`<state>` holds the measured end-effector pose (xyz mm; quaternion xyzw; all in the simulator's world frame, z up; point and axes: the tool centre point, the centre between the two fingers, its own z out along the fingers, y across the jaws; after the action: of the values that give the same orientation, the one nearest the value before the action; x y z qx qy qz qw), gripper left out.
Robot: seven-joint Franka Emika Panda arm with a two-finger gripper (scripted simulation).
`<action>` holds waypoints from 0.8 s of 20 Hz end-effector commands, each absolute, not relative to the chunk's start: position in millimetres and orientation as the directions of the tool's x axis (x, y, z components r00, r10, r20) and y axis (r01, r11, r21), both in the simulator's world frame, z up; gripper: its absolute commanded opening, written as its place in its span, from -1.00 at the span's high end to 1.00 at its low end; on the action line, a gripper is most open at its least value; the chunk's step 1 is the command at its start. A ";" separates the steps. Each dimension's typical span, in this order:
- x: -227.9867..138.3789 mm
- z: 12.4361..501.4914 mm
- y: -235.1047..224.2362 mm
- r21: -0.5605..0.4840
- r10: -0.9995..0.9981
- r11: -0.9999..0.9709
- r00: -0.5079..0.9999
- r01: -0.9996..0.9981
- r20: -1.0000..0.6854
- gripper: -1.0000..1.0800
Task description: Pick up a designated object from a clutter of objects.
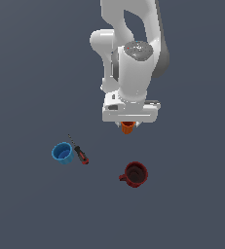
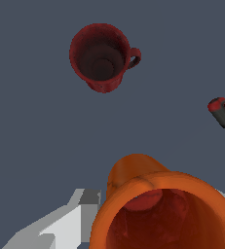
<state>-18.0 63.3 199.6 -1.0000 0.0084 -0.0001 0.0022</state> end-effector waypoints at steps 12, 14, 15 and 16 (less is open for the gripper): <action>55.1 287.0 26.0 -0.002 -0.017 -1.000 1.000 -0.017 0.000 1.00; 64.3 297.6 21.5 -0.002 -0.017 -1.000 1.000 -0.017 0.000 1.00; 68.8 302.7 19.3 -0.002 -0.017 -1.000 1.000 -0.017 0.000 1.00; 73.2 307.7 17.2 -0.002 -0.017 -1.000 1.000 -0.017 0.000 1.00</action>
<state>66.3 20.6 299.3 -1.0000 0.0087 0.0002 0.0009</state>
